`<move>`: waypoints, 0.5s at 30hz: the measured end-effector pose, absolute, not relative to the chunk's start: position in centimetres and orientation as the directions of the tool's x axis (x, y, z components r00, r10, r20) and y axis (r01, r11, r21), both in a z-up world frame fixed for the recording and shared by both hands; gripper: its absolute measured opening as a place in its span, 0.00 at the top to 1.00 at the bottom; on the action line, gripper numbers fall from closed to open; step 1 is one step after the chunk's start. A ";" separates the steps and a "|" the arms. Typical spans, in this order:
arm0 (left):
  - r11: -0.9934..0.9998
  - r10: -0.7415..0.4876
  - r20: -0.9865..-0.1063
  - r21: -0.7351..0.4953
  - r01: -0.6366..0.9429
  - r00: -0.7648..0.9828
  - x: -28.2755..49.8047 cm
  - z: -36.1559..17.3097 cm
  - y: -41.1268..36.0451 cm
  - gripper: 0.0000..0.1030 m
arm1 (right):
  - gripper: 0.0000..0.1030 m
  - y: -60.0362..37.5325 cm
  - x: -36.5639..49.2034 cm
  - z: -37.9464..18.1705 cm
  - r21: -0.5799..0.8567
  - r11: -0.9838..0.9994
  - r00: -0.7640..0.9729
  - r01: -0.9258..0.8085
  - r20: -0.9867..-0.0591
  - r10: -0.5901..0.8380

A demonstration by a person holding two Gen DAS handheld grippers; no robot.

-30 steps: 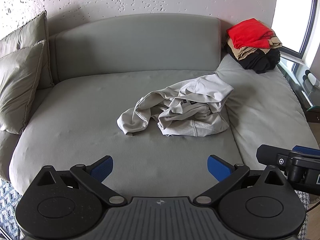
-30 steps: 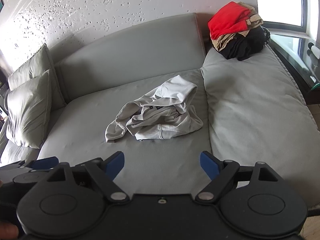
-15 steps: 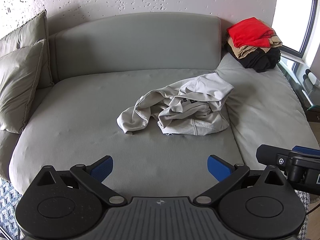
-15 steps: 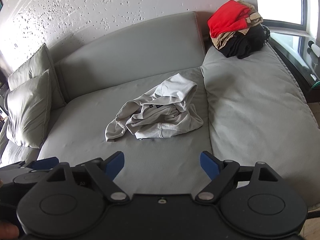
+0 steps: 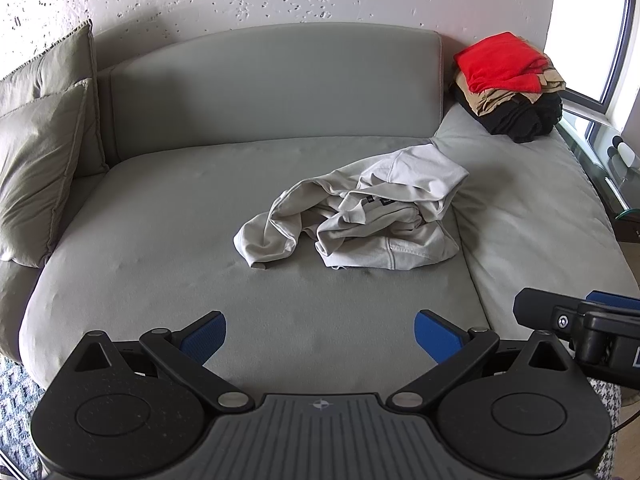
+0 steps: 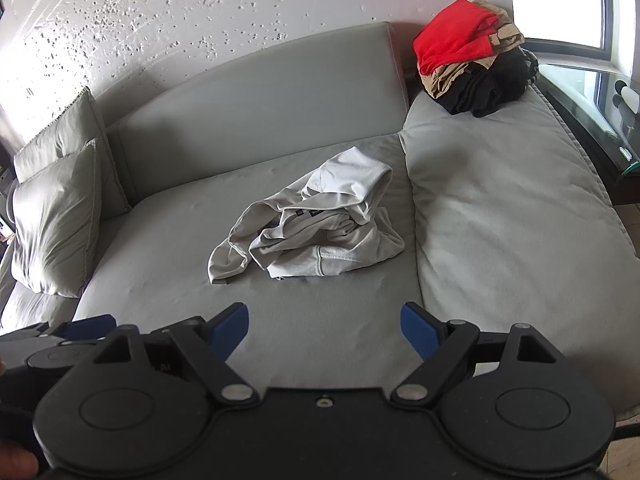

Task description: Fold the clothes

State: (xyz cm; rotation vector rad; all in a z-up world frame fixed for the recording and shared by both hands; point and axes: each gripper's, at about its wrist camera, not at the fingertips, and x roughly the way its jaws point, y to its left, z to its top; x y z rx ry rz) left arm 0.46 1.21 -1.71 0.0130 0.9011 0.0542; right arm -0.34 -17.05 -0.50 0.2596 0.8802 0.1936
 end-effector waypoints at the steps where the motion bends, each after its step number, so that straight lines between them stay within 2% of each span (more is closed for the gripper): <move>1: 0.999 0.041 -0.788 0.019 -0.043 0.615 0.6 -1.9 1.4 0.01 | 0.19 -17.2 -0.3 -0.5 0.308 0.950 0.627 -0.054 -0.730 0.273; 5: 0.994 0.022 -0.803 -0.045 -0.097 0.596 1.8 -2.7 3.2 0.01 | 0.19 -18.1 0.0 -0.7 0.345 0.938 0.648 -0.031 -0.708 0.282; 10: 0.992 0.033 -0.805 -0.048 -0.120 0.592 3.8 -3.6 4.8 0.01 | 0.19 -18.8 1.4 -1.8 0.379 0.925 0.647 -0.009 -0.704 0.294; 15: 0.977 -0.102 -0.824 -0.189 -0.101 0.557 6.5 -5.6 6.1 0.02 | 0.19 -19.0 4.0 -3.4 0.395 0.919 0.646 -0.004 -0.700 0.304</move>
